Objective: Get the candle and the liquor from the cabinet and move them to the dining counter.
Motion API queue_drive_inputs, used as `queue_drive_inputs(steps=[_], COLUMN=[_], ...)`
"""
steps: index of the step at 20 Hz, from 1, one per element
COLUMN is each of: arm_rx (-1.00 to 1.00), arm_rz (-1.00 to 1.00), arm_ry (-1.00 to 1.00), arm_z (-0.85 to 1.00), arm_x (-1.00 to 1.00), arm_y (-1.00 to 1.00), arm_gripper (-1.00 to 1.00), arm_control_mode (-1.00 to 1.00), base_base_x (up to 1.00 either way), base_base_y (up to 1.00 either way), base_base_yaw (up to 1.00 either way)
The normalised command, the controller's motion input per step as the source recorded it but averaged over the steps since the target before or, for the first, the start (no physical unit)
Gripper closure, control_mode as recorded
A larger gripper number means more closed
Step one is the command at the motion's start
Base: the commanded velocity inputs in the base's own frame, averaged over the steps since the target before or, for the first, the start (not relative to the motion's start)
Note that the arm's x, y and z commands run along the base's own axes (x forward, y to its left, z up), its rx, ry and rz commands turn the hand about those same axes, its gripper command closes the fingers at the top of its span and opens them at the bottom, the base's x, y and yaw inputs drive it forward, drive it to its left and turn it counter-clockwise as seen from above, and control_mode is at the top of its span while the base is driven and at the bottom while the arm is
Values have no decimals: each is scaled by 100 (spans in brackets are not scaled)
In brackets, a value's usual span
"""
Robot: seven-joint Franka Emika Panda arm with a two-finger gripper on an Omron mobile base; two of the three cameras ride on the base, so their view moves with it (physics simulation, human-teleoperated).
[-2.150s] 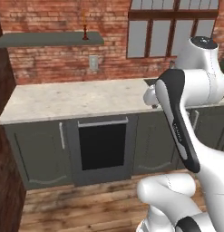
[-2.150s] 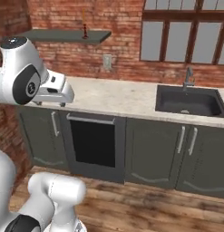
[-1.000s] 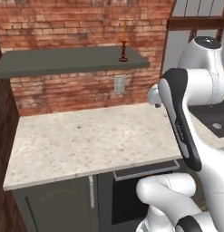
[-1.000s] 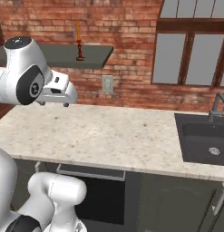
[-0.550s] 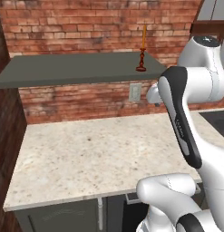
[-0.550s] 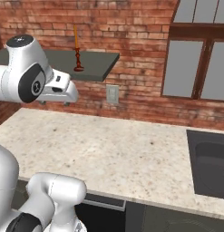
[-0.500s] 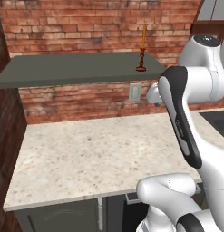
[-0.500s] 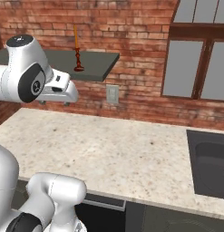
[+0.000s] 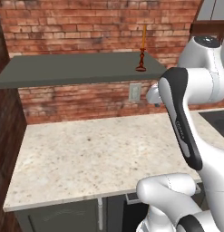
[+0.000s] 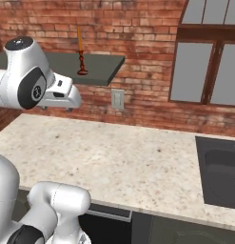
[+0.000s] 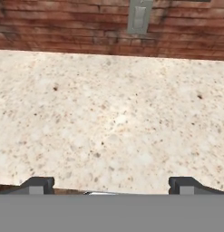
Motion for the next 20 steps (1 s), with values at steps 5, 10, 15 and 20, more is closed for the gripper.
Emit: queue_drive_inputs(steps=[5,10,15,20], arm_rx=[0,0,0,0], arm_rz=[0,0,-6,-3], arm_ry=[0,0,-7,-18], arm_z=[0,0,8,50], arm_x=[0,0,3,0], arm_y=[0,0,5,17], arm_gripper=[-100,-100,-100,-100], arm_control_mode=[100,100,-100,-100], base_base_x=[36,39,5,0], base_base_y=[2,16,2,0], base_base_yaw=[-5,-15,-3,0])
